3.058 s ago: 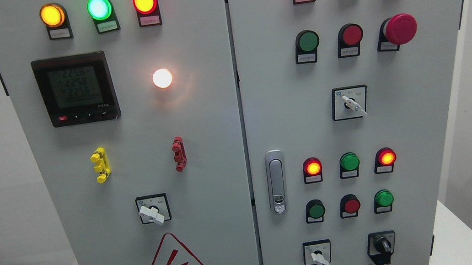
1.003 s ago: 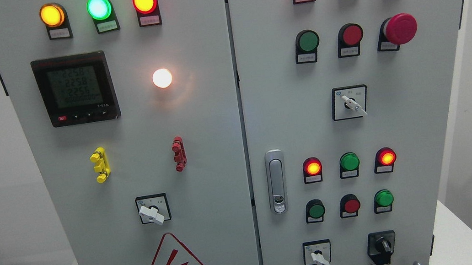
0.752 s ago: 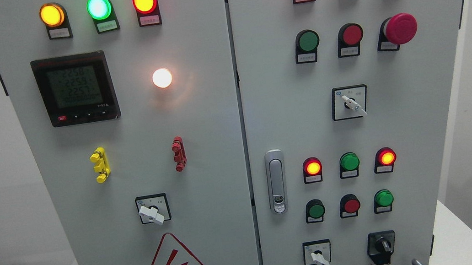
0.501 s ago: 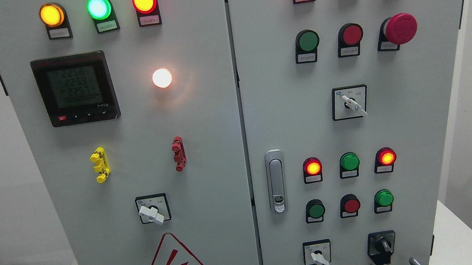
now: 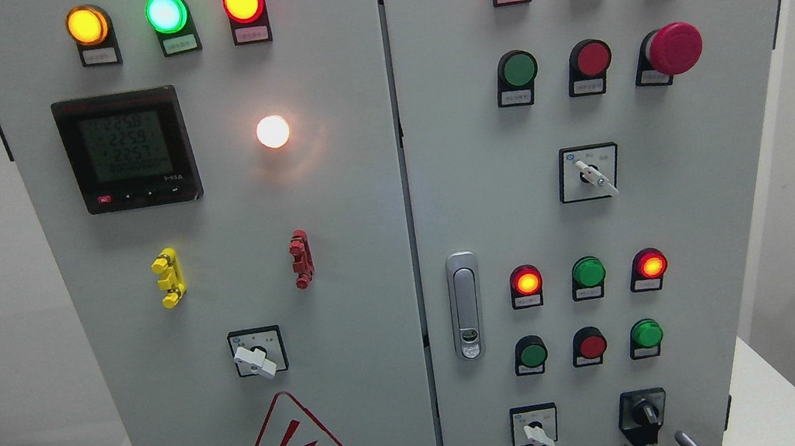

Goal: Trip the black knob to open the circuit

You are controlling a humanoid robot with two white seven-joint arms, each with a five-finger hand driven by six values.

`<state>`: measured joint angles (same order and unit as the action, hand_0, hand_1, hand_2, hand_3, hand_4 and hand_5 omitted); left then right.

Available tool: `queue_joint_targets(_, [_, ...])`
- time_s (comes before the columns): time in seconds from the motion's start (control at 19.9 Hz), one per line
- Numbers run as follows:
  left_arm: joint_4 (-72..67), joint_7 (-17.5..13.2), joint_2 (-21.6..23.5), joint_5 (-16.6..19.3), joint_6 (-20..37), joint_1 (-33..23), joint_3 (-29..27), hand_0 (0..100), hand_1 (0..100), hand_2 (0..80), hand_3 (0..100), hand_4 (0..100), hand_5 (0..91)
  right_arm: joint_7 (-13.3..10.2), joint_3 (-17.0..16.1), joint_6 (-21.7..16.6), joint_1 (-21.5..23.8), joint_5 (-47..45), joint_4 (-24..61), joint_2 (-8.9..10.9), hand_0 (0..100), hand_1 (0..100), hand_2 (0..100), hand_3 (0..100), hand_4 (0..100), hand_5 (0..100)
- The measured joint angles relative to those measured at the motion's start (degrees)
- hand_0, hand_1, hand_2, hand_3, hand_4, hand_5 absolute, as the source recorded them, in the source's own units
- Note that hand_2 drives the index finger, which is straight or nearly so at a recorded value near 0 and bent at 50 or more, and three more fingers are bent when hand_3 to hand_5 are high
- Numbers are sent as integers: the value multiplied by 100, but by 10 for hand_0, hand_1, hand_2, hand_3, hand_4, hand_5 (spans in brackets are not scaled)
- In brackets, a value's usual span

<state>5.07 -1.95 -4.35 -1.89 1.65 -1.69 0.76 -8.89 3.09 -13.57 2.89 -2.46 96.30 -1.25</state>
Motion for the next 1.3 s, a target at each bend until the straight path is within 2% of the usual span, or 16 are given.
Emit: queue_joint_targets(1.3, [0,0,0,0,0,0,0,120,389,0,0,0,0,-8,198,1,-50,1,0,0,855,914,0,1000,1000,922])
